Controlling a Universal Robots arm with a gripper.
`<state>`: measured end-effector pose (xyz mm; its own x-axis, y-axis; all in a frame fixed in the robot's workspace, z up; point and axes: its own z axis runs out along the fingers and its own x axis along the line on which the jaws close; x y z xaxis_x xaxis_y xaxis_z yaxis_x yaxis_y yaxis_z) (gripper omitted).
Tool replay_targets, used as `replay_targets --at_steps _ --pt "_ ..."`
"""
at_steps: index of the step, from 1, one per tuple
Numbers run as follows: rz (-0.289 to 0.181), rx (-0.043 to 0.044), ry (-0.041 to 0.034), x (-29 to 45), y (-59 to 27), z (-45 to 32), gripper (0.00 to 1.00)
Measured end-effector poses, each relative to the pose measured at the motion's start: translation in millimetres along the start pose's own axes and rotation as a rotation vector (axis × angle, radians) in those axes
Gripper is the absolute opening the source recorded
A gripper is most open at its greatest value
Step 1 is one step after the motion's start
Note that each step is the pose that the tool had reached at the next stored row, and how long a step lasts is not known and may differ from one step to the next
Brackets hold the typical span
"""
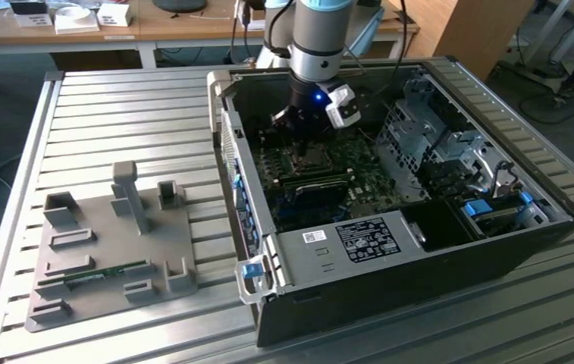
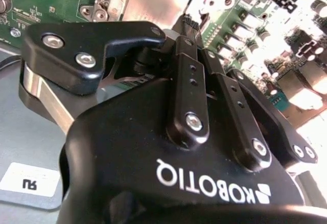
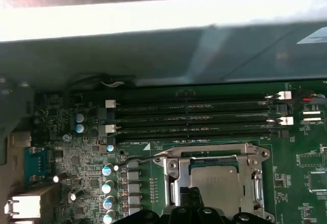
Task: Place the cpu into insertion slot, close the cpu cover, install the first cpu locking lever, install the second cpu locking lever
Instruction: 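Close the cpu cover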
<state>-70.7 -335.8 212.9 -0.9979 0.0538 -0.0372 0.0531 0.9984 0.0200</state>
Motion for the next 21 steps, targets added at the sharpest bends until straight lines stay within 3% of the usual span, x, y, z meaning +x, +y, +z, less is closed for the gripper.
replay_targets --at_steps 8,21 --pt "-0.005 -0.0007 -0.0051 5.5 -1.7 2.7 0.11" --pt "-0.006 -0.0004 -0.0053 6.8 -2.0 7.0 0.11"
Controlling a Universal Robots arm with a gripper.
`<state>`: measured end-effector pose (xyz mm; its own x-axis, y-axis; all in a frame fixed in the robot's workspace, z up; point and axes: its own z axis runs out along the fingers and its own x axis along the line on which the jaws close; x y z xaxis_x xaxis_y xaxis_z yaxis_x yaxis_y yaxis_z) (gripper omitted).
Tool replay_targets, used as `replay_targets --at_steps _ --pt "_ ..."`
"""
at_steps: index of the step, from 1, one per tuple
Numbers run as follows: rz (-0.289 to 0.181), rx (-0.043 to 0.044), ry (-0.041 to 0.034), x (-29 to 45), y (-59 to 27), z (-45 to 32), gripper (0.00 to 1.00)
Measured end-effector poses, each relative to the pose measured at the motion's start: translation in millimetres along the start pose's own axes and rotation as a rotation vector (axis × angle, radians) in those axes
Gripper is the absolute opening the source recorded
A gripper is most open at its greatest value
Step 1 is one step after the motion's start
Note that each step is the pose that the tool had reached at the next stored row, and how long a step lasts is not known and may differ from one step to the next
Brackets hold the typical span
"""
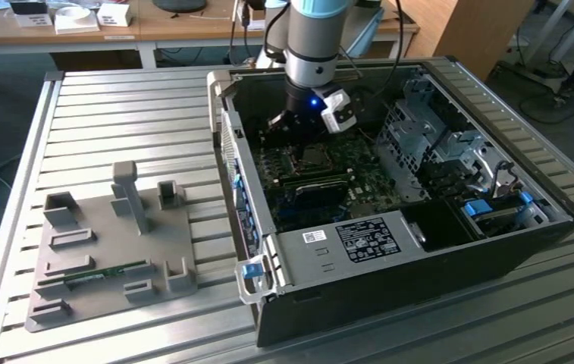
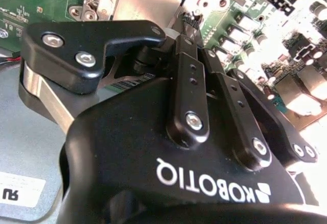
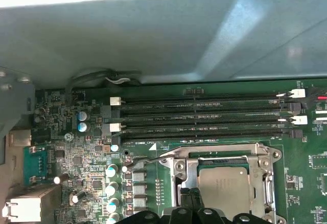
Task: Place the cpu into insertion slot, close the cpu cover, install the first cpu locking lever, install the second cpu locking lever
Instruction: 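Close the cpu cover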
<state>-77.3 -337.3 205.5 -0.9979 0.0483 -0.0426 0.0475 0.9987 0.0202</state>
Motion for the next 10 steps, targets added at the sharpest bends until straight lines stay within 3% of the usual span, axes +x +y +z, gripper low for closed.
replay_targets --at_steps 10 --pt "-0.001 -0.0001 -0.001 2.0 -0.2 5.0 0.11"
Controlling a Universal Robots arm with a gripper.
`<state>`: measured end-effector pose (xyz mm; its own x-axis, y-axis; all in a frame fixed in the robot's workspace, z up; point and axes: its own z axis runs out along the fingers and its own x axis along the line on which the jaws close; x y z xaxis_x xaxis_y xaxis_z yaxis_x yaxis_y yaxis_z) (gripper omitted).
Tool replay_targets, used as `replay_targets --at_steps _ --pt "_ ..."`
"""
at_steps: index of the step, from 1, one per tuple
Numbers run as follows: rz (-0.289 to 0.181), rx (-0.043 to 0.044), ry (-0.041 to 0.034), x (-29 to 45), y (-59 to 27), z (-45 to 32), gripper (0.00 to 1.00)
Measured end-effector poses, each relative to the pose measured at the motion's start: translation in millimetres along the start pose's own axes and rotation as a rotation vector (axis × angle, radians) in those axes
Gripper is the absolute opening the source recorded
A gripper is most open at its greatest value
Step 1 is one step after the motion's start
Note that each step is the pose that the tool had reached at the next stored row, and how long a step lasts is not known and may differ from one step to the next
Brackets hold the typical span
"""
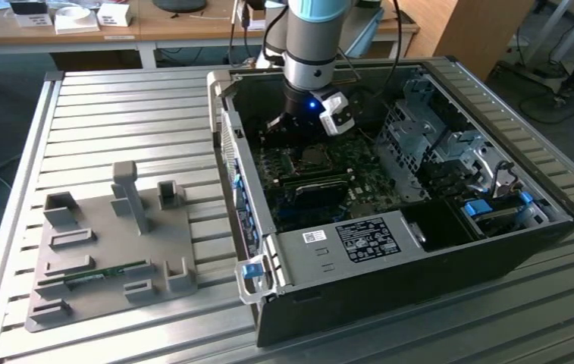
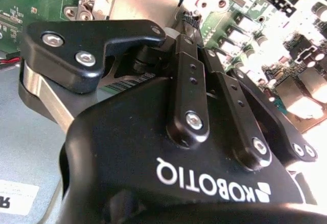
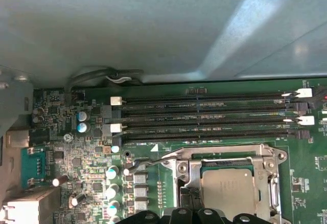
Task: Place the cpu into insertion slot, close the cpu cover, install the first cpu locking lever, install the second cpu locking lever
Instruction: 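Close the cpu cover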
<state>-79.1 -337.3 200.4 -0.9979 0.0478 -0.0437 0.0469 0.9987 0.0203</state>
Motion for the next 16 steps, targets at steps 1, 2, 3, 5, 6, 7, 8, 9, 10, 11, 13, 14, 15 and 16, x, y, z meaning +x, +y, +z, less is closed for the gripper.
replay_targets --at_steps 1,2,3,5,6,7,8,9,10,11,13,14,15,16 --pt "0.0 -0.0001 -0.0001 0.0 0.0 0.6 0.11" --pt "0.0 0.0002 0.0001 0.1 -0.1 1.0 0.11" --pt "0.0 0.0005 0.0003 0.2 -0.1 1.2 0.11" --pt "0.0 0.0005 0.0003 0.2 -0.1 1.3 0.11" --pt "0.0 0.0003 0.0002 0.2 -0.1 1.4 0.11" --pt "0.0 0.0001 0.0001 0.1 0.0 1.5 0.11" --pt "0.0 0.0001 0.0001 0.1 0.0 1.5 0.11" --pt "0.0 0.0001 0.0 0.2 0.0 1.5 0.11" --pt "0.0 0.0002 0.0001 0.2 -0.1 1.5 0.11" --pt "0.0 0.0002 0.0001 0.2 -0.1 1.7 0.11" --pt "0.0 0.0003 0.0001 0.2 -0.1 1.8 0.11" --pt "0.0 0.0003 0.0002 0.2 -0.1 1.8 0.11" --pt "0.0 0.0002 0.0001 0.2 0.0 1.9 0.11" --pt "0.0 0.0001 0.0001 0.2 0.0 1.9 0.11"
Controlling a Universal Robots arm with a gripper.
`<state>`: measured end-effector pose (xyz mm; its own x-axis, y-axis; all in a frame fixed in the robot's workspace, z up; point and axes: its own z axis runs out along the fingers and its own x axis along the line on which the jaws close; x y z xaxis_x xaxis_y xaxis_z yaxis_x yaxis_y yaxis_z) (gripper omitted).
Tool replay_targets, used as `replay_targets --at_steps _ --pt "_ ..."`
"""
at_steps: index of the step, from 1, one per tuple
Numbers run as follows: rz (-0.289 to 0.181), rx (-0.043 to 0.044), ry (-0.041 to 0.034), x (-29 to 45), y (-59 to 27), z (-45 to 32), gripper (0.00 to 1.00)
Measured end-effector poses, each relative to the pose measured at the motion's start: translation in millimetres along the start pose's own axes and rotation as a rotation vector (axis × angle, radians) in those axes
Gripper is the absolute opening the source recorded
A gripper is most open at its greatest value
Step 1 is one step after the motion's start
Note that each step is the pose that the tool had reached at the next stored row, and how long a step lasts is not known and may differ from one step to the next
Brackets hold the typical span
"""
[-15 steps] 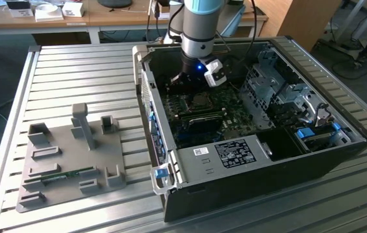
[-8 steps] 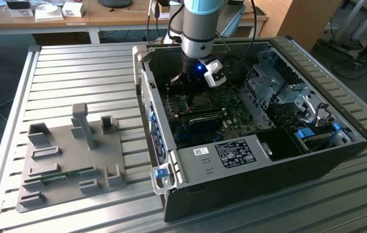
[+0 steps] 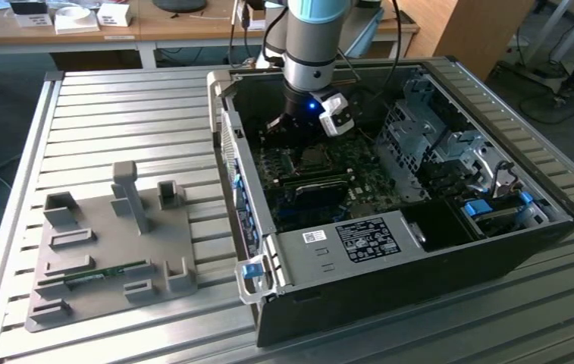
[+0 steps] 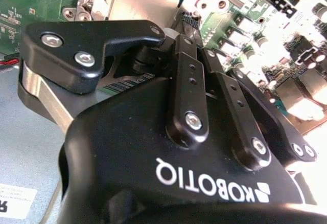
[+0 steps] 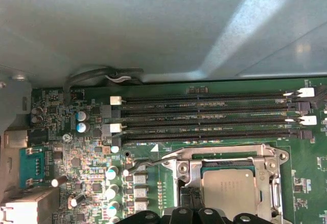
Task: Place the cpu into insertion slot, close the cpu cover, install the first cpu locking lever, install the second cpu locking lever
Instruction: 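Close the cpu cover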
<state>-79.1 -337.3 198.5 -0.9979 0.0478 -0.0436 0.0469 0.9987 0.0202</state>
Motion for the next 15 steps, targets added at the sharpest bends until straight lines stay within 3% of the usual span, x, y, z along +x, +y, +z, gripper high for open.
replay_targets --at_steps 3,15 --pt "0.0 -0.0012 -0.0008 -0.2 0.2 -1.0 0.11" --pt "0.0 -0.0003 -0.0002 -0.9 0.5 -20.7 0.11"
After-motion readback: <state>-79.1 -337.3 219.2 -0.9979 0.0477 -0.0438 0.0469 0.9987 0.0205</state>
